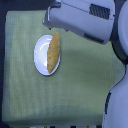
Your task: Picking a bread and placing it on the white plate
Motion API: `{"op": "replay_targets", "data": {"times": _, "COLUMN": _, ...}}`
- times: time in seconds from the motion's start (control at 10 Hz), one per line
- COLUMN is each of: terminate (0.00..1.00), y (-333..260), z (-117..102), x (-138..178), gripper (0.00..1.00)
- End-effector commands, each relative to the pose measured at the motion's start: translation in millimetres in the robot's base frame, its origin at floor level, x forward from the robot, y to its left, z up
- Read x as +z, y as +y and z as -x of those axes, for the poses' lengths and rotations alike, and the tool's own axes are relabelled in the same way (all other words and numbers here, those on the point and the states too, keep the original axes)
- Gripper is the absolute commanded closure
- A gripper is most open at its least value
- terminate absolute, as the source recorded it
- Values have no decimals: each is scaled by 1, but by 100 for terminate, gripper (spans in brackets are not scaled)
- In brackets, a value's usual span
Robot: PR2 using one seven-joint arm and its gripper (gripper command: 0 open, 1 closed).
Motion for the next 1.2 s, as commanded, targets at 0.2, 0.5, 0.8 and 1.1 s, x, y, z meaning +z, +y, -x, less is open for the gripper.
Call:
{"op": "replay_targets", "data": {"times": 0.2, "terminate": 0, "y": -131, "z": 9, "x": -1, "gripper": 0}}
{"op": "replay_targets", "data": {"times": 0.5, "terminate": 0, "y": -177, "z": 23, "x": -1, "gripper": 0}}
{"op": "replay_targets", "data": {"times": 0.8, "terminate": 0, "y": -237, "z": 38, "x": 0, "gripper": 0}}
{"op": "replay_targets", "data": {"times": 1.1, "terminate": 0, "y": -260, "z": 33, "x": -3, "gripper": 0}}
